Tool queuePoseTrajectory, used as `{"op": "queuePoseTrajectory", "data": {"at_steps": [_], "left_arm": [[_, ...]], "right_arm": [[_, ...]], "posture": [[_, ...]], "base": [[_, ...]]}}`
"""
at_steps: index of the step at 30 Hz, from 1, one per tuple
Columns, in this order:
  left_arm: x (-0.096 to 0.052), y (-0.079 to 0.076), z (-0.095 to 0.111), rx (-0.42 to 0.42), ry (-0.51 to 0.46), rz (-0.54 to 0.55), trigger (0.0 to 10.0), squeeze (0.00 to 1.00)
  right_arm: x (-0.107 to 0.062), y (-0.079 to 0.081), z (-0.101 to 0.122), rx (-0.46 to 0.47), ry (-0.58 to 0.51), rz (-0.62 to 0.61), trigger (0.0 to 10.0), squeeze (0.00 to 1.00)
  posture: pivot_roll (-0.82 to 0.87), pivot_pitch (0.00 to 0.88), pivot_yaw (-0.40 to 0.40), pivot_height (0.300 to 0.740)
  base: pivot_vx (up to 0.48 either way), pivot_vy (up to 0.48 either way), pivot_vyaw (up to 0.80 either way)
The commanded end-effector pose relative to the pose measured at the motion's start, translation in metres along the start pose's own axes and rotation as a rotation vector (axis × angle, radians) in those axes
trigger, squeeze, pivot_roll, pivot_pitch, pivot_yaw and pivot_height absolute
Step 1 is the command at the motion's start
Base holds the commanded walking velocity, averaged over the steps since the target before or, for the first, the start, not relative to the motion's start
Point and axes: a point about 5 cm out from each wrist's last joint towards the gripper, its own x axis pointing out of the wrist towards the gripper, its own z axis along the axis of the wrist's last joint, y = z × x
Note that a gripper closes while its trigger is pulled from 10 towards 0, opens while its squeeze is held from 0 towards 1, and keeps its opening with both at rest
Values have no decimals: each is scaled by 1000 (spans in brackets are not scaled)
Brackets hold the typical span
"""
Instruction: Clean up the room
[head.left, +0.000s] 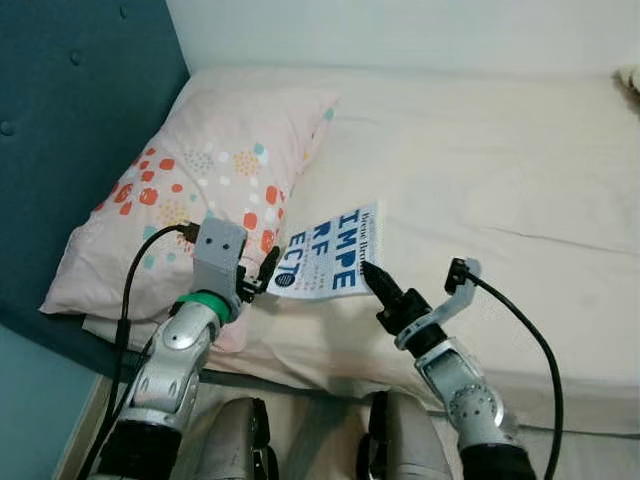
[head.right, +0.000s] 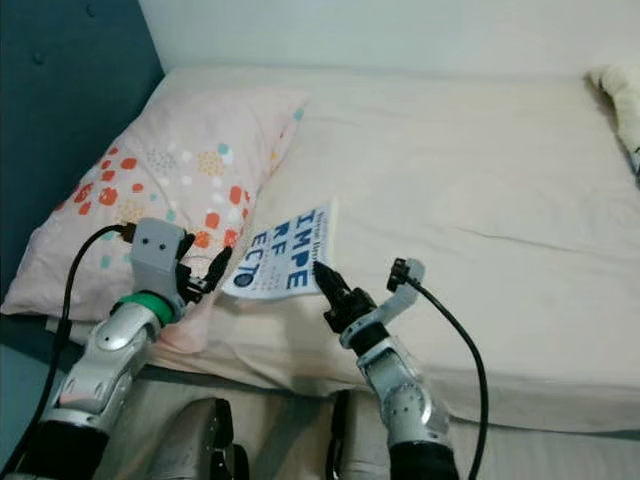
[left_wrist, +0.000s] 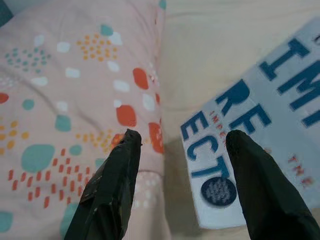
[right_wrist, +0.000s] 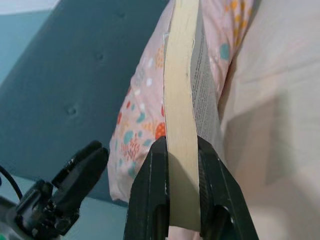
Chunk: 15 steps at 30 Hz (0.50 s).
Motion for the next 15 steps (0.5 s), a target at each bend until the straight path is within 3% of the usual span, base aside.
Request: {"op": "queuePoseTrajectory", "data": {"at_steps": [1,12,15], "left_arm": [[-4,3,-6,3,30,7,10000,0],[-8,15,1,21,28,36,10000,0],[-16,17,2,43,44,28,10000,0]], "right_arm": [[2,4,0,26,-15,52,10000,0],[9,-10,1,123,3,60,10000,0],[-2,-42,-26,209,55,-163,10000,0]], "posture": [[59,181,120,622],[107,208,136,622],[149,219,154,622]], "base": [[0,0,0],[0,0,0],[0,0,0]]}}
